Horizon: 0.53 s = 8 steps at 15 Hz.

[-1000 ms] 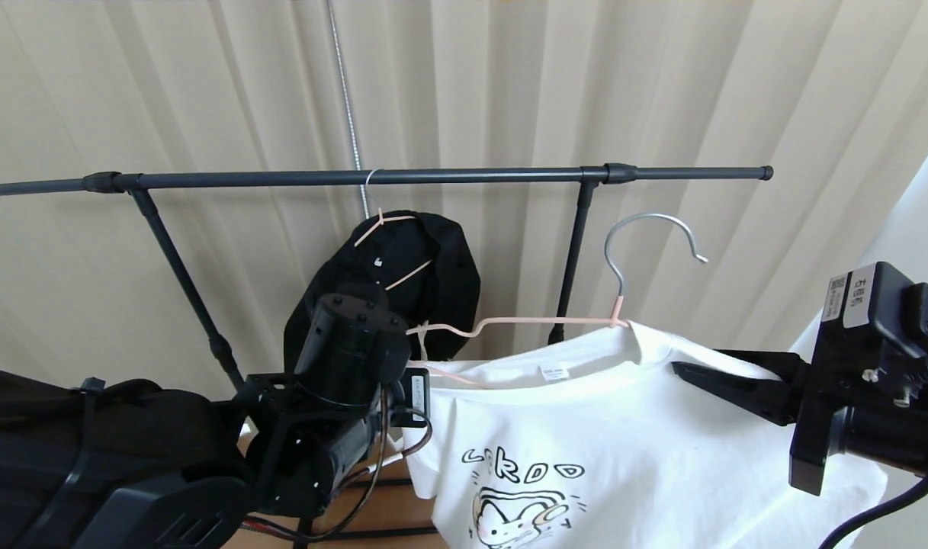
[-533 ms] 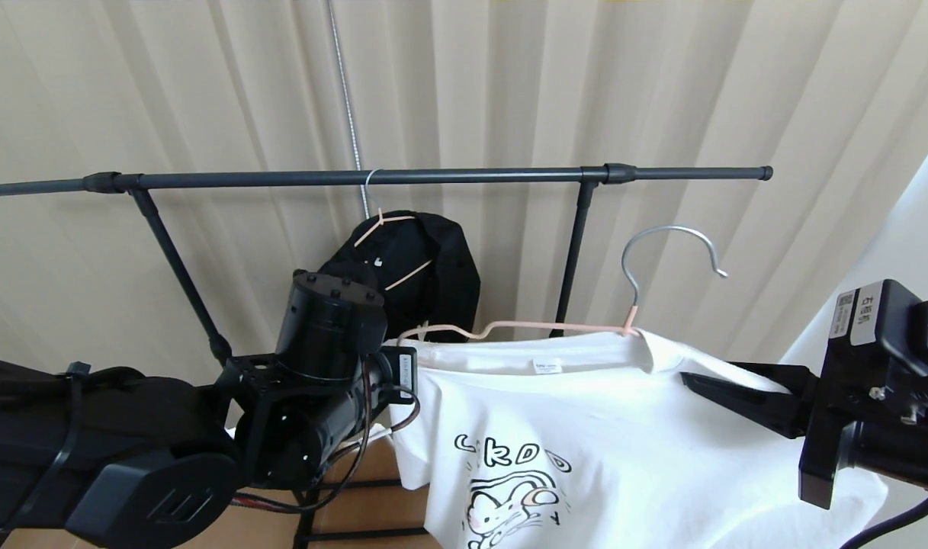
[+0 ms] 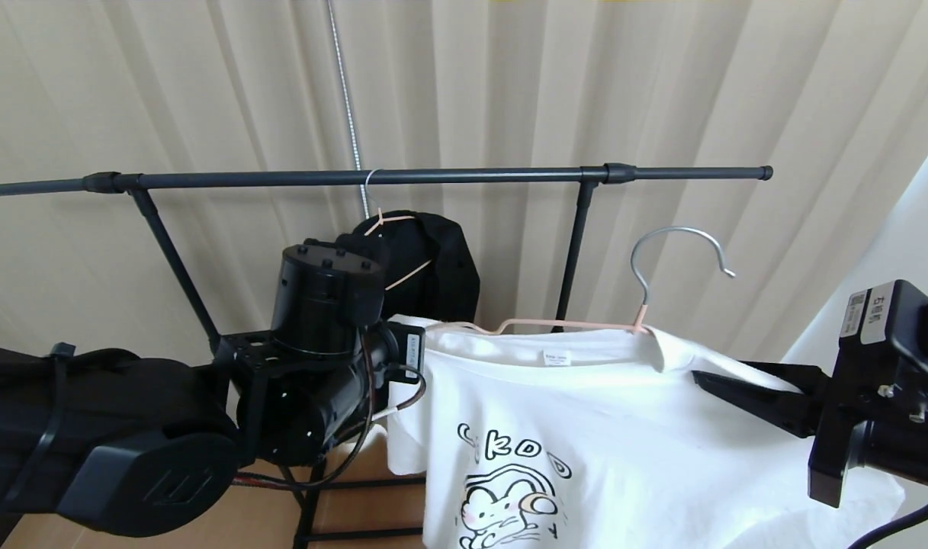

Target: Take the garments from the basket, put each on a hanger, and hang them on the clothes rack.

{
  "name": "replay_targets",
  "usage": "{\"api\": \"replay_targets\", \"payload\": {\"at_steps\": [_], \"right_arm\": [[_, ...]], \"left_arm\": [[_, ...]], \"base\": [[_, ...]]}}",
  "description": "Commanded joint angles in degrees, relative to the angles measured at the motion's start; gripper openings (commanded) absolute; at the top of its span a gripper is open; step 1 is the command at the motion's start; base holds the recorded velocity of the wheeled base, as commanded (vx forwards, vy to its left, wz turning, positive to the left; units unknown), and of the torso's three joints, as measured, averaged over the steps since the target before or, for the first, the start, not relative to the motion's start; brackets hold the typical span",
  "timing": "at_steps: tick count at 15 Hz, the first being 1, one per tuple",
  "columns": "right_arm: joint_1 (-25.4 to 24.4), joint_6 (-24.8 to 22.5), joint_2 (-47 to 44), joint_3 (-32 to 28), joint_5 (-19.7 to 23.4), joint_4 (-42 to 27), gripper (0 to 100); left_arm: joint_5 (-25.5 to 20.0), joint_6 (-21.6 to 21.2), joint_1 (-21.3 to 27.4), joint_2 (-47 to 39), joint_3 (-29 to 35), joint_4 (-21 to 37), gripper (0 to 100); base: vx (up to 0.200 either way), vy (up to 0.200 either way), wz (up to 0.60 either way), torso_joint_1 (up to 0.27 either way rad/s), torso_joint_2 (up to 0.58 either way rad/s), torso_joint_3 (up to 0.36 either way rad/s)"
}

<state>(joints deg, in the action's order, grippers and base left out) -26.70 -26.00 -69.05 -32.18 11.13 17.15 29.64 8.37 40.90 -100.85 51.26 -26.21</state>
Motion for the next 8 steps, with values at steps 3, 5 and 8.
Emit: {"api": "replay_targets", "payload": {"at_steps": [3,5,8], "right_arm": [[-0.02,0.25,-5.75,-1.04,-0.41,0.43,0],[-0.2,1.66,-7.24,-1.57,-0.85,0.6,0],[-0.72,3.68,-9.88,-1.04,-3.75,5.96,0]], "left_arm": [[-0.1,-4.77,3.84,1.27,2.79,0.02,0],[0.07,-5.21,5.51,1.27,2.79,0.11,0],[0.16,-6.53,6.91,1.27,2.79,0.19,0]], "base": [[0.0,0.0,0.0,0.0,0.0,0.0],[0.0,0.0,0.0,0.0,0.0,0.0],[0.0,0.0,0.0,0.0,0.0,0.0]]}}
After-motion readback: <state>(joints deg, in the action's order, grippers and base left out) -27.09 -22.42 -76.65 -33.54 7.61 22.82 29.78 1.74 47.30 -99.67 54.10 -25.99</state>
